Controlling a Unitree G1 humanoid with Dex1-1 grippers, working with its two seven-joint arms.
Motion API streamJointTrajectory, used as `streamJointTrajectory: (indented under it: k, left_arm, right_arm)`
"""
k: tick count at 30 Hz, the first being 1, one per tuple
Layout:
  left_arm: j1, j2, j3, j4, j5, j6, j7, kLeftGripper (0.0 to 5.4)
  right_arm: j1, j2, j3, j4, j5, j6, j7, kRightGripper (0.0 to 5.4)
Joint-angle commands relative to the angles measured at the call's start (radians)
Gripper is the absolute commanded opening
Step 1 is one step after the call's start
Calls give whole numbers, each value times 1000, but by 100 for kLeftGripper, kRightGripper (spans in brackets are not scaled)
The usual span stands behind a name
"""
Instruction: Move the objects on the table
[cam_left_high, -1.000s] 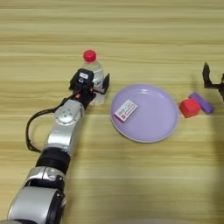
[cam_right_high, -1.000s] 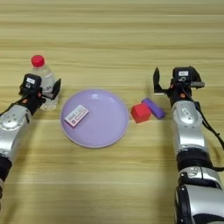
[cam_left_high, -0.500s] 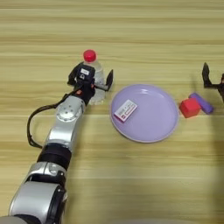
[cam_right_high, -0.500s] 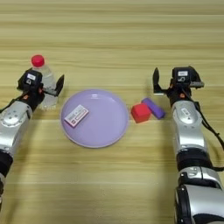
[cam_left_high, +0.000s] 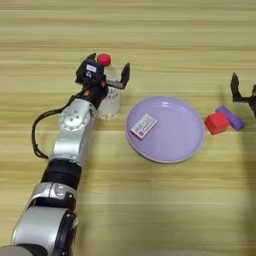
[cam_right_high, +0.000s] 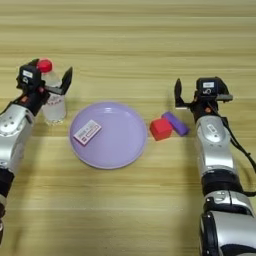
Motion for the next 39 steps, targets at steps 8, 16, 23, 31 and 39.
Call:
streamJointTrajectory:
  k: [8, 16, 23, 31, 39]
  left_arm:
    - [10, 12, 17, -81, -17, 48, 12, 539]
    - [39, 7, 20, -218, -50, 67, -9, 539]
    - [30, 23, 92, -300, -125, 54, 0, 539]
    - [-19, 94, 211, -234, -145, 39, 52, 539]
    - [-73, 163, 264, -3, -84, -18, 128, 539]
  right_arm:
    - [-14, 0, 2, 23, -9, -11, -2, 540]
    - [-18, 3, 1, 30, -12, -14, -3, 540]
    - [-21, 5, 2, 38, -13, -20, -3, 540]
    - [-18, 11, 4, 29, -15, -20, -8, 540]
    - [1, 19, 6, -23, -13, -10, -6, 540]
